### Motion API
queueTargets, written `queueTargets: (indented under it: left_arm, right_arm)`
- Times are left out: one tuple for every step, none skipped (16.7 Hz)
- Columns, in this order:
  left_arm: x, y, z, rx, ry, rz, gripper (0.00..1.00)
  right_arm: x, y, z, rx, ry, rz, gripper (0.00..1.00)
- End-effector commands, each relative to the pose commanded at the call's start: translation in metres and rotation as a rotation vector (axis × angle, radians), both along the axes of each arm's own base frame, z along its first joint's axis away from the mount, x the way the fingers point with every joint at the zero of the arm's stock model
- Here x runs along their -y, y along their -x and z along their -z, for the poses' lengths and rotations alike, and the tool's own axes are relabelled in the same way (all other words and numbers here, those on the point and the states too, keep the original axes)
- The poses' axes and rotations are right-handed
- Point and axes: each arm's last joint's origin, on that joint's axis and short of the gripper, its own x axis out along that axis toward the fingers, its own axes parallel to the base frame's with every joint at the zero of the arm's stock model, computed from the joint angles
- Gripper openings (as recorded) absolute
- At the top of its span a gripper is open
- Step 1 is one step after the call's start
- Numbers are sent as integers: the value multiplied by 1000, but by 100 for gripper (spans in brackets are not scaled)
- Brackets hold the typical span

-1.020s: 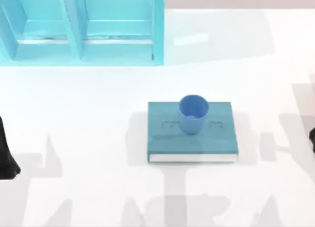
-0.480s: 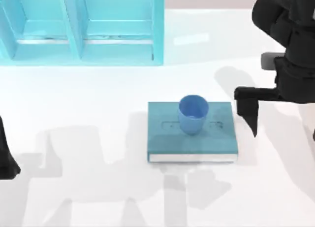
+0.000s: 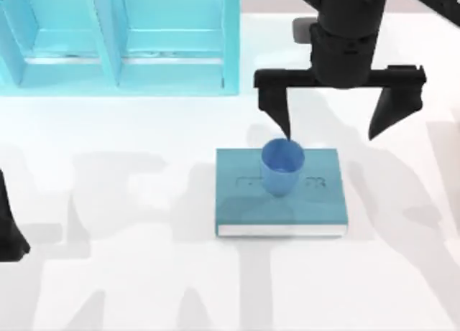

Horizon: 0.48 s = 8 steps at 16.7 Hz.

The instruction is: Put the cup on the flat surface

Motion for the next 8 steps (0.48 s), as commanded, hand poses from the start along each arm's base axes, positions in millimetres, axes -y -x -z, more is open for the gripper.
queueTargets:
  left_arm:
    - [0,0,0,0,0,0,100]
    - [0,0,0,0,0,0,100]
    - [0,0,0,0,0,0,100]
    - [0,0,0,0,0,0,100]
    - [0,0,0,0,0,0,100]
    - [0,0,0,0,0,0,100]
    - [0,0,0,0,0,0,100]
    - [0,0,0,0,0,0,100]
  right_arm:
    - [-5,-1,-4,25,-14,-10,100]
    - [-9,-2,-8,45,-26,-17,100]
    - [-11,-3,-11,59,-34,-23,100]
    - [-12,-3,-13,67,-39,-25,100]
    - [-12,-3,-13,67,-39,-25,100]
    - [-12,-3,-13,67,-39,-25,100]
    - [-12,-3,-13,67,-39,-25,100]
    - [-12,-3,-13,67,-39,-25,100]
